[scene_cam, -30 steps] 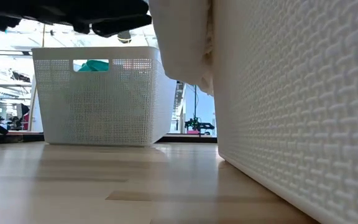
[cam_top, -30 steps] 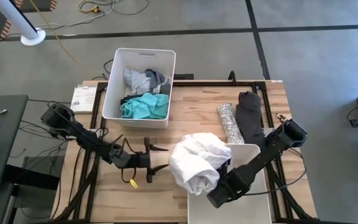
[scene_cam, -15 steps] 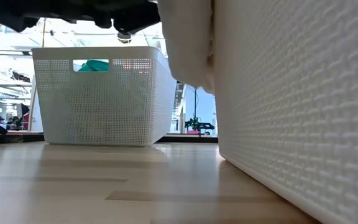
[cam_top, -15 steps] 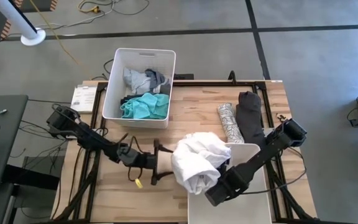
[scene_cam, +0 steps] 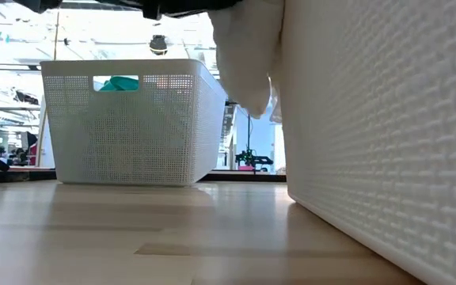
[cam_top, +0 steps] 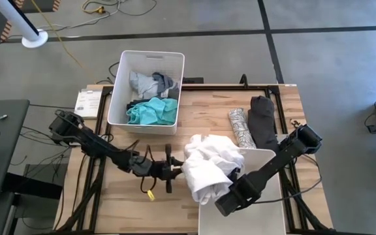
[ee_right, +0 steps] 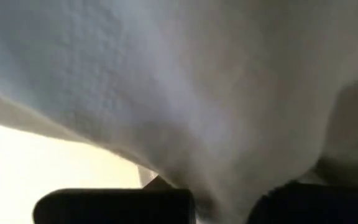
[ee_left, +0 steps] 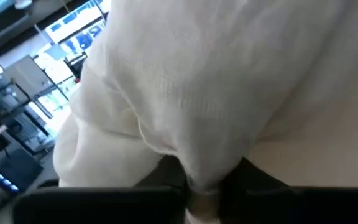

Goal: Sort clothes
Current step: Put the white dress into the bottom white laundry bin

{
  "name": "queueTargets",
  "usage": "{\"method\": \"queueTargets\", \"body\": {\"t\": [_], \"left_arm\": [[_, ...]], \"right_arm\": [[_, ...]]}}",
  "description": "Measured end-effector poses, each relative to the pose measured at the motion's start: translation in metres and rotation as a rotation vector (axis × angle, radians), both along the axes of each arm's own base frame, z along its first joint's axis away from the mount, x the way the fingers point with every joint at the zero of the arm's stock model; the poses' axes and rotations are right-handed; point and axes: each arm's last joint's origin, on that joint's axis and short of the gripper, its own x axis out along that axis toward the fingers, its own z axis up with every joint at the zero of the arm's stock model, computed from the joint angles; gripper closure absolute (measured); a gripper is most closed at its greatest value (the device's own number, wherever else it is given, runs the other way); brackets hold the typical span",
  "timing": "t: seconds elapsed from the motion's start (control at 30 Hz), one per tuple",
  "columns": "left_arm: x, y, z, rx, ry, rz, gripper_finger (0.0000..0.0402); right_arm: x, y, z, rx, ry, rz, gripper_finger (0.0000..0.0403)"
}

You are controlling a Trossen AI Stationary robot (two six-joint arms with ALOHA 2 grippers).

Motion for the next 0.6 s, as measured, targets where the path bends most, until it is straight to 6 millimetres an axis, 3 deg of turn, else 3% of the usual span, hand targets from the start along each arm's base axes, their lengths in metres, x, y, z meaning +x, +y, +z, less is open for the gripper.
{"method": "queueTargets", "body": {"t": [0.17, 0.4, 0.6], "left_arm": [[0.004, -0.004, 0.012, 0.101, 0.002, 0.009, 0.0371], [0.010, -0.021, 0.058, 0.259, -0.044, 0.034, 0.0371], [0.017, -0.028, 0.086, 0.328, -0.054, -0.020, 0.0371]], "right_arm": [[0.001, 0.001, 0.000, 0.011, -0.014, 0.000, 0.0361], [0.008, 0.002, 0.001, 0.028, -0.071, 0.014, 0.0356], [0.027, -0.003, 0.006, 0.031, -0.193, 0.080, 0.0355]]}}
